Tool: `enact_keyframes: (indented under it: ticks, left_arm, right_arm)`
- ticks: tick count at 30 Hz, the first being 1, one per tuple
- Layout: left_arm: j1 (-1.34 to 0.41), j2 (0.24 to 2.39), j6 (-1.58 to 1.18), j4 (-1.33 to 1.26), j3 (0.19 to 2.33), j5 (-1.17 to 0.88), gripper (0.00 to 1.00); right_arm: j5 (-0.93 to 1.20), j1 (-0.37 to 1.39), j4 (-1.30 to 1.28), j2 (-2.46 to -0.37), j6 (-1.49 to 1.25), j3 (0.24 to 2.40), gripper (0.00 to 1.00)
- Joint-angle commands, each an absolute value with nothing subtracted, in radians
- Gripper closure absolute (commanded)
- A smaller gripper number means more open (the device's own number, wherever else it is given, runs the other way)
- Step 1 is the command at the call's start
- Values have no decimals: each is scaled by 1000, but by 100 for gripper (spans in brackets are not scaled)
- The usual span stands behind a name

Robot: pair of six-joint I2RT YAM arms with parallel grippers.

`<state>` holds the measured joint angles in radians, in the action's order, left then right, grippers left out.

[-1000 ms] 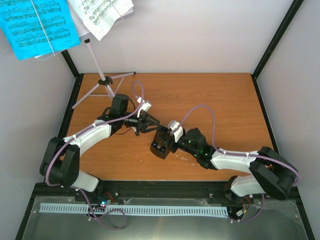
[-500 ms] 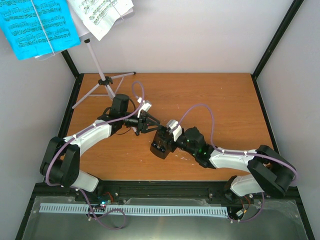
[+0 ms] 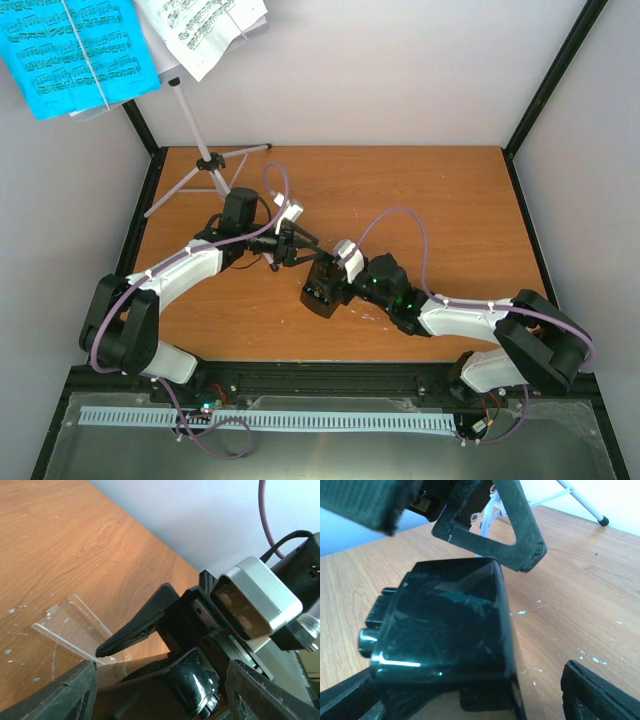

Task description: Pack up the instrument practice props

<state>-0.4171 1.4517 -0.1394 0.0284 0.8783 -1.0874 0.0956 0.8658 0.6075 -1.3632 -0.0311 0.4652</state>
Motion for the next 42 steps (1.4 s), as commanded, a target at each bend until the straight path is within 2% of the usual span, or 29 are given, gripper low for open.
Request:
enact_keyframes:
  ticks: [1,4,5,8,13,19,29,35,42]
  left_arm:
    - [-425,1391,-102,42,917,-1001,23]
    - [-424,1330,-103,12,895,-935,11]
    - [-423,1306,-107,-4,883,-913,9]
    - [-423,1235,-101,-39,847,-841,6]
    - [-436,1146,-145,-107,767,-774,9]
    - [-576,1119,-165,-68,685,-531,12]
    - [-653,1110,-165,-137,585,-479,11]
    - [-661,1165,-124,-169,586,-506,24]
    - [-661,1201,-103,-179,600,-505,35]
  right_arm:
    - [93,871,589,-1312,-21,470,10]
    - [102,871,543,-1246,-21,468,4]
    - [105,871,525,-1218,-21,466,0]
    - [95,870,448,-1119,-27,469,0]
    - [-19,821,280,-940,-129,481,0]
    - [-27,643,110,-837,-296,472,0]
    - [-44,600,104,-759,-373,417,0]
    - [-57,600,105,-728,-397,393,0]
    - [-70,599,102,-710,-403,384,0]
